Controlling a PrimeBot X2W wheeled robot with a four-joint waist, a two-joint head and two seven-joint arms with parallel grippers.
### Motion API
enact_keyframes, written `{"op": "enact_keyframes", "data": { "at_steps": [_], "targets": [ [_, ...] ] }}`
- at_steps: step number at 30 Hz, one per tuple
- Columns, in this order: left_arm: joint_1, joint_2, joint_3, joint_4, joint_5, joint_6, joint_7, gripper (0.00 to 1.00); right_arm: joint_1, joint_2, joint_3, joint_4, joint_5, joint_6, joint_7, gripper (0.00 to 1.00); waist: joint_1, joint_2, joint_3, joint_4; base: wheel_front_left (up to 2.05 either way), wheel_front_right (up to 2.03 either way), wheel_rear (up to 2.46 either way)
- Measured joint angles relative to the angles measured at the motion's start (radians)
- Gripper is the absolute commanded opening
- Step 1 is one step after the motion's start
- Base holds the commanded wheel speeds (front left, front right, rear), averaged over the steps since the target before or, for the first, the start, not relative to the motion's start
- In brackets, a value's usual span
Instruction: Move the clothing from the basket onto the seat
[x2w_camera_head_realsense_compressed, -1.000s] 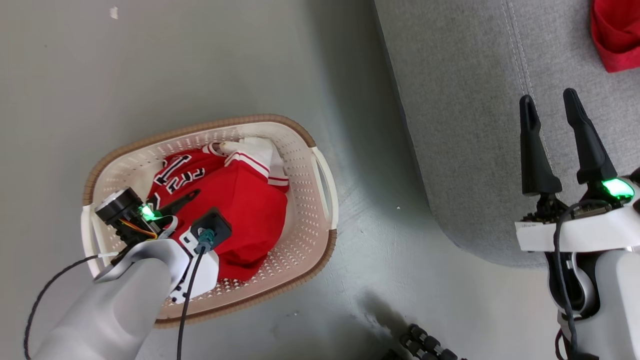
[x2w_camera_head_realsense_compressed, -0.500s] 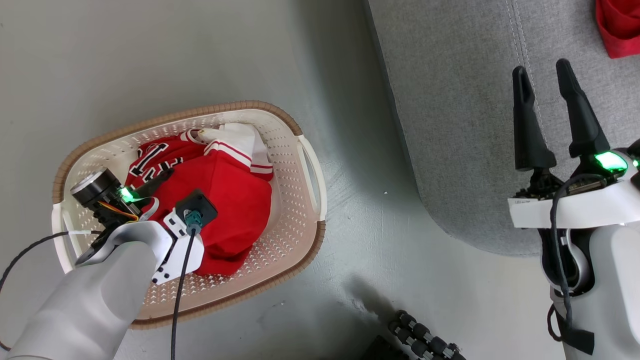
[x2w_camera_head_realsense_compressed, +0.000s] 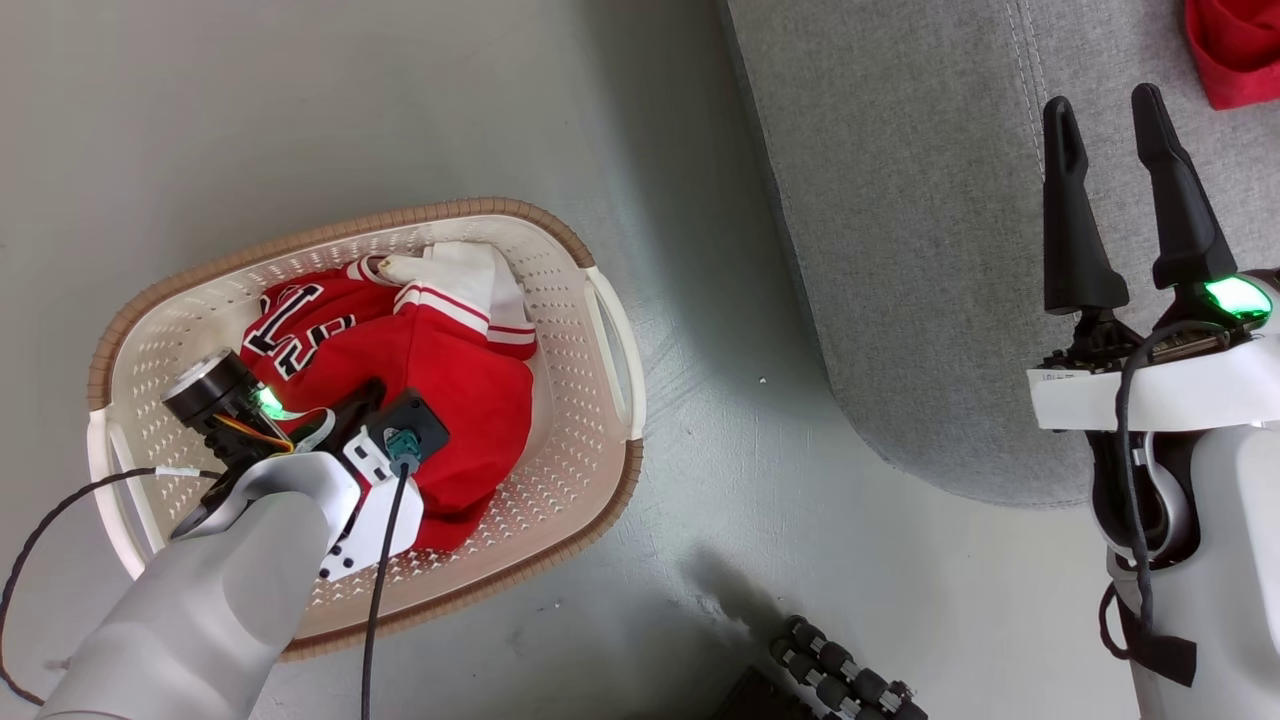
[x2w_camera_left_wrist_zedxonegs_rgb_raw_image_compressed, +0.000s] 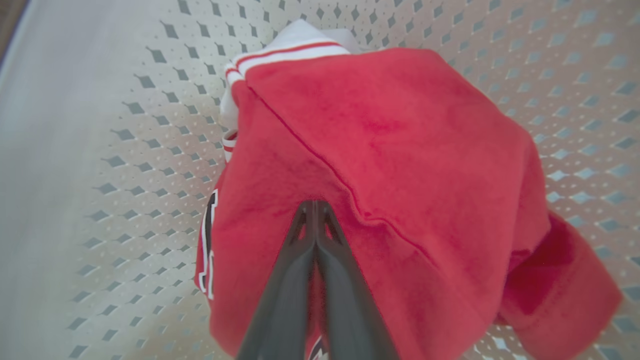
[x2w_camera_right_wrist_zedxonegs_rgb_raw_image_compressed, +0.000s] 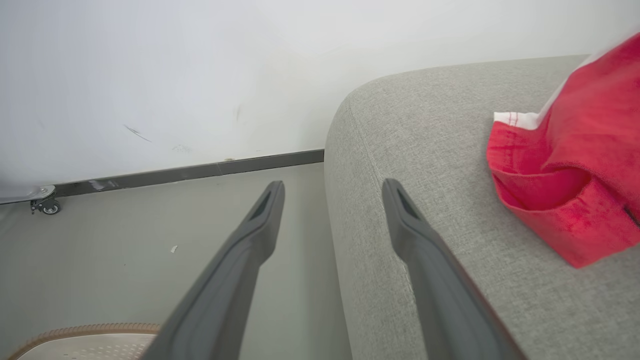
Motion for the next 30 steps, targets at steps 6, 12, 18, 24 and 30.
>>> {"op": "enact_keyframes", "data": {
  "at_steps": [6, 12, 18, 24, 30],
  "targets": [
    [-0.003, -0.001, 0.001, -0.002, -0.002, 0.0, -0.014, 0.0, -0.007, 0.0, -0.021, 0.004, 0.006, 0.0, 0.0, 1.0, 0.0001, 0.0, -0.009, 0.008, 0.0, 0.0, 0.0],
    [-0.007, 0.002, 0.018, -0.013, -0.02, 0.001, -0.041, 0.0, -0.024, 0.0, -0.025, 0.005, 0.008, 0.0, 0.0, 1.0, 0.0, 0.0, -0.02, 0.018, 0.0, 0.0, 0.0],
    [-0.005, 0.001, 0.038, -0.034, -0.05, 0.011, -0.077, 0.0, -0.024, 0.0, -0.035, 0.01, 0.007, 0.0, -0.001, 1.0, 0.0, 0.0, -0.038, 0.034, 0.0, 0.0, 0.0],
    [0.012, -0.011, 0.042, -0.062, -0.064, 0.011, -0.116, 0.0, -0.024, 0.0, -0.048, 0.012, -0.002, 0.0, -0.001, 1.0, 0.0, 0.0, -0.06, 0.053, 0.0, 0.0, 0.0],
    [0.032, -0.022, 0.043, -0.106, -0.072, 0.021, -0.135, 0.0, -0.023, 0.0, -0.054, 0.017, -0.014, 0.0, -0.001, 1.0, 0.0, 0.0, -0.083, 0.073, 0.0, 0.0, 0.0]
  ]
}}
